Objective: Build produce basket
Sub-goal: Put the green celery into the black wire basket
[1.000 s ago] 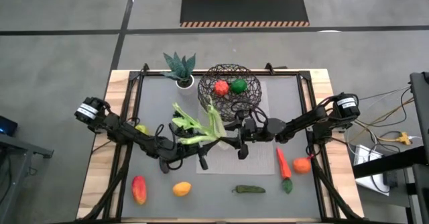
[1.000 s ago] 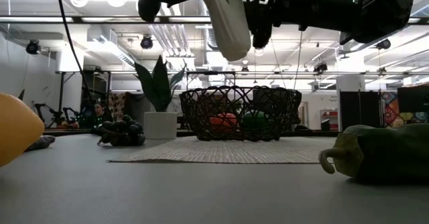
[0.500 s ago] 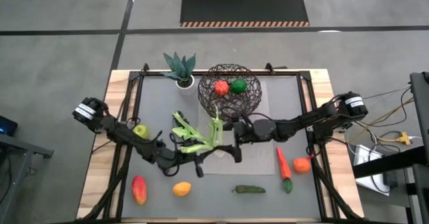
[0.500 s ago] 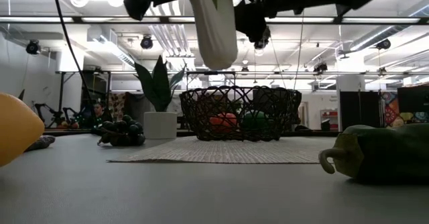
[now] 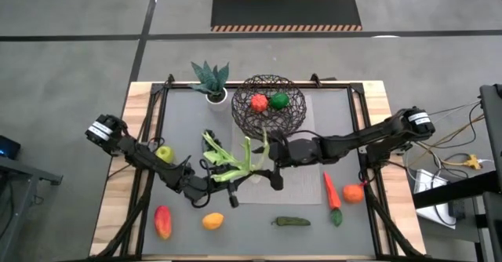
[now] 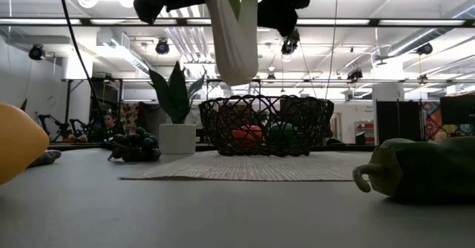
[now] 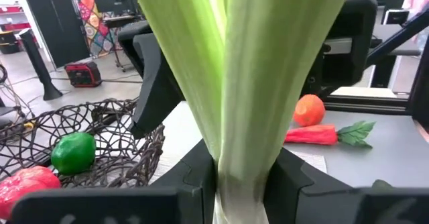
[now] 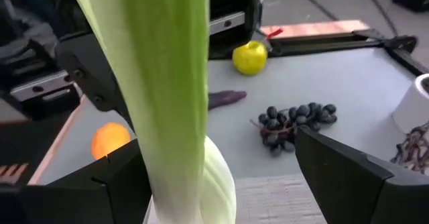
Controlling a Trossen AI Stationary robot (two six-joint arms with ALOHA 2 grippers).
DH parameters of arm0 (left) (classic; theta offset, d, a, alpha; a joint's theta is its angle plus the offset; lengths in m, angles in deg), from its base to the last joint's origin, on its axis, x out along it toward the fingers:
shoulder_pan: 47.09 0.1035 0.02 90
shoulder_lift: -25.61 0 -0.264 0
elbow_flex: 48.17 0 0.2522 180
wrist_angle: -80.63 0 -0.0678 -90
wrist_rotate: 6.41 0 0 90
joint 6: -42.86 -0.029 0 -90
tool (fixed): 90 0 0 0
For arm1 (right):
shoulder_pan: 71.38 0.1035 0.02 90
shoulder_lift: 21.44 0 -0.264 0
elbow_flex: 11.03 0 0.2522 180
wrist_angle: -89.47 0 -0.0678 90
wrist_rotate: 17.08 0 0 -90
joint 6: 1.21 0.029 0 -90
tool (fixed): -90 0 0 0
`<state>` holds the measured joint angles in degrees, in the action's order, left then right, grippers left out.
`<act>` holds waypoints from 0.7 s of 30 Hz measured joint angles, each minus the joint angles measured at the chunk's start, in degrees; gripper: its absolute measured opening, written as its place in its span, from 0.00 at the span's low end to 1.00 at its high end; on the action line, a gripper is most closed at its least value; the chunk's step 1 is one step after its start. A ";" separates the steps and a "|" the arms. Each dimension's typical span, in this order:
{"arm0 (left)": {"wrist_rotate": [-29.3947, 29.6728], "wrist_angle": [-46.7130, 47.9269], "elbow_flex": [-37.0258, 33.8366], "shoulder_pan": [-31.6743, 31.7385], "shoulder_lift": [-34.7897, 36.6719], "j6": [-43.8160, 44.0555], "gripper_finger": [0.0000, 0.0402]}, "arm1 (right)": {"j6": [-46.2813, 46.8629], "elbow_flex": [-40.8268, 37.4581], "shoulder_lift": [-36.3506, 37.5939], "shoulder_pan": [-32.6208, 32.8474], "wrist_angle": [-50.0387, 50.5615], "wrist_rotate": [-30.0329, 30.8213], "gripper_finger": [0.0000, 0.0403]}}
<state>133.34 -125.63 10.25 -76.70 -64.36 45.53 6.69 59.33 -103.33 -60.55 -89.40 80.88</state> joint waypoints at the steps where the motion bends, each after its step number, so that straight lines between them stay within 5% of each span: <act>1: 0.06 -0.02 0.00 0.00 0.02 -0.02 0.17 | -0.16 0.87 0.00 0.05 1.74 -0.49 0.79; 10: 0.09 0.14 0.00 -0.39 0.40 0.04 0.17 | -4.72 8.40 0.02 0.15 14.85 -1.42 0.79; 17: -0.78 0.51 -0.06 -2.40 0.85 -0.07 0.17 | -9.52 12.08 0.34 0.15 18.84 -10.36 0.79; 21: -0.65 0.39 0.13 -2.76 0.94 -0.04 0.17 | -10.73 12.44 0.60 0.15 19.11 -10.58 0.79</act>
<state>132.69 -125.24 10.38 -79.45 -63.42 45.49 -4.04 71.77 -102.73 -60.40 -70.29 70.31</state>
